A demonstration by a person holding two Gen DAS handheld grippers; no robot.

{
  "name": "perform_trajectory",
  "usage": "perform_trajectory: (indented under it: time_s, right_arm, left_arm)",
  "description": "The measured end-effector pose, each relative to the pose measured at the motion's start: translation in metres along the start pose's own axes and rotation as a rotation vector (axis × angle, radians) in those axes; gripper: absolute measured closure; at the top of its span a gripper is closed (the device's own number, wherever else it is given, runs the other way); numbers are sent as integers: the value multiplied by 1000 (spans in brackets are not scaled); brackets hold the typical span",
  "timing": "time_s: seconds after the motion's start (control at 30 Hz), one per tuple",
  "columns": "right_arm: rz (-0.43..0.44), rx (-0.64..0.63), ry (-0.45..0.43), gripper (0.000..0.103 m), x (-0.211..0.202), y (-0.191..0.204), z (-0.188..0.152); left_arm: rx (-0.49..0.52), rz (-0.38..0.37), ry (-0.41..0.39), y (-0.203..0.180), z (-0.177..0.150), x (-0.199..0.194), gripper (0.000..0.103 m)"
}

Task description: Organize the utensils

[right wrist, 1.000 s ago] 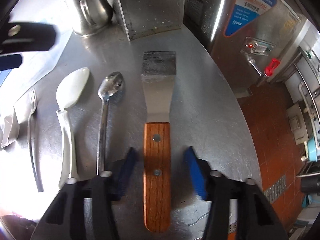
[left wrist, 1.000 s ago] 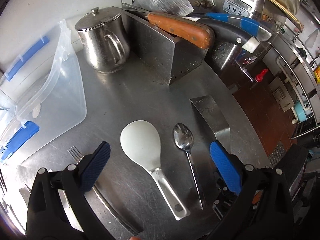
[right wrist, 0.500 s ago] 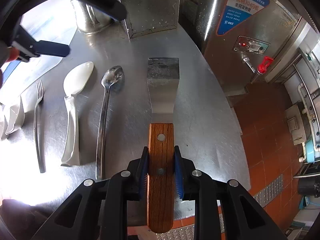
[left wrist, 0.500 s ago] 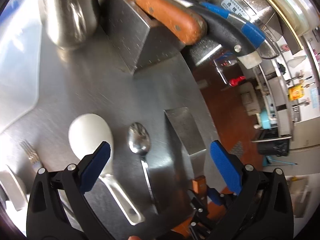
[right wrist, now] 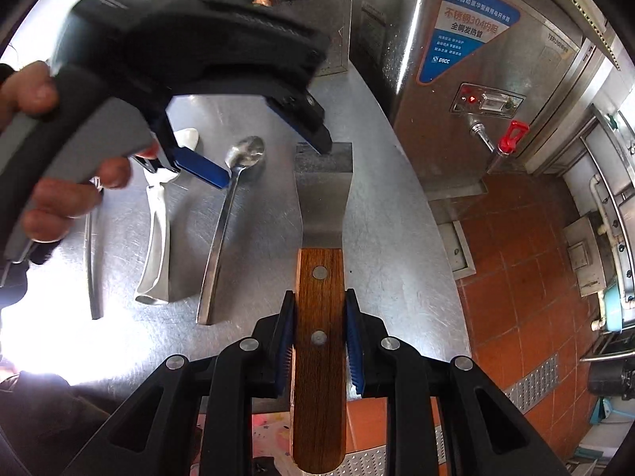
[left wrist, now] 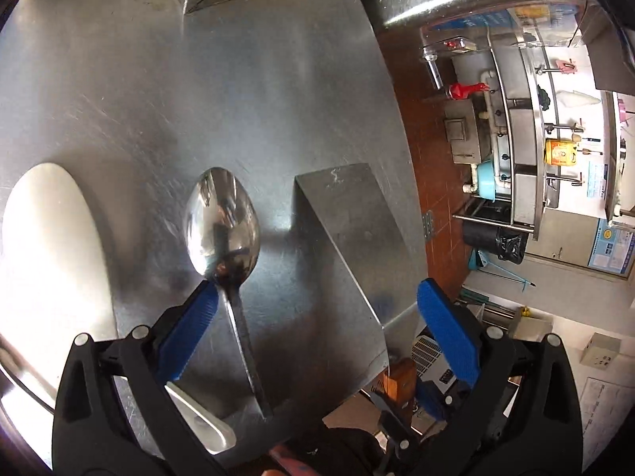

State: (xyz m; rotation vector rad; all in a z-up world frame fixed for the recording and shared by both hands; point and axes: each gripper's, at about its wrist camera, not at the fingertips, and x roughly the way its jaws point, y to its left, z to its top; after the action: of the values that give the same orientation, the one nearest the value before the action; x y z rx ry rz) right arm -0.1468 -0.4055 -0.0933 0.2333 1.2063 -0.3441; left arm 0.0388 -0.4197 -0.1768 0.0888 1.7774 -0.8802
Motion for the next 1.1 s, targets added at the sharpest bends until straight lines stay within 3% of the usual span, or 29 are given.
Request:
perform_trajectory:
  time_s: [0.2,0.33,0.43,0.77,1.1]
  right_arm:
    - [-1,-6,-7,78,-4,-2,0]
    - [6,-6,-10,78,-7,-3,-3]
    - [14,-1,-11,78,-10,-5,-4]
    - [13,2,-16,78,-17,-10,-7]
    - [26,8,-21,78,-23,-8,-8]
  left_arm:
    - [45,92,-54,-26,-14,-17,7]
    - [88,61,-83,-40,-14,-30,7]
    - [93,65,-27,-41,-11,-22,7]
    - [72,-25,121,-46,-1,35,7]
    - [47,-136,157,-48,-2,55,11]
